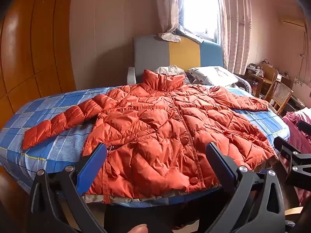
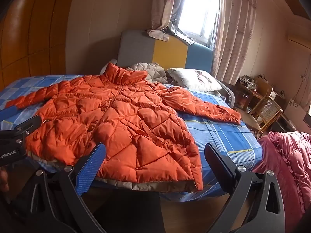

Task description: Fold large clothes

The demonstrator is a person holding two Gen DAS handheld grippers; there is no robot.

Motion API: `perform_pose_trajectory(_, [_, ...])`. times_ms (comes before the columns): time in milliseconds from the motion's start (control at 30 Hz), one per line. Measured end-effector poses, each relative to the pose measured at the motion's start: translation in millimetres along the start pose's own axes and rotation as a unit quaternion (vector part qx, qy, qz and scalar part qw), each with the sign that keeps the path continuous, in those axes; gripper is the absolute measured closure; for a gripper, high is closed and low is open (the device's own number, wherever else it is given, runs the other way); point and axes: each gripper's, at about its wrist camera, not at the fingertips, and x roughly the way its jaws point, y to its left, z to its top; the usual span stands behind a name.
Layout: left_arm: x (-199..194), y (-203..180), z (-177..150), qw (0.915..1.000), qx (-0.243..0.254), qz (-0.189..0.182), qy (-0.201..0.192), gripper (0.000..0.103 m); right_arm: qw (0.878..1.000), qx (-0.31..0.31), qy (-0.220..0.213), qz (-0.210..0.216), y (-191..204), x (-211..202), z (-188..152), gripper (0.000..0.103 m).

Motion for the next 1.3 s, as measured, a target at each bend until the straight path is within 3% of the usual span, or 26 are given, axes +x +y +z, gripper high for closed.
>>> perform_pose_trajectory(233, [5.3,2.6,8.7,1.0,0.001,-0.001,0.006,0.002,1.0,0.0,-0.014,-0.002,0.5,-0.2,-1.3,0.003])
perform_pose_trajectory(1300, [3.4,7.7,-0.3,0.9997,-0.023,-0.004,0.007,0.002,1.0,0.014,0.008,-0.004,-11.5,8.0,-1.5,0.003])
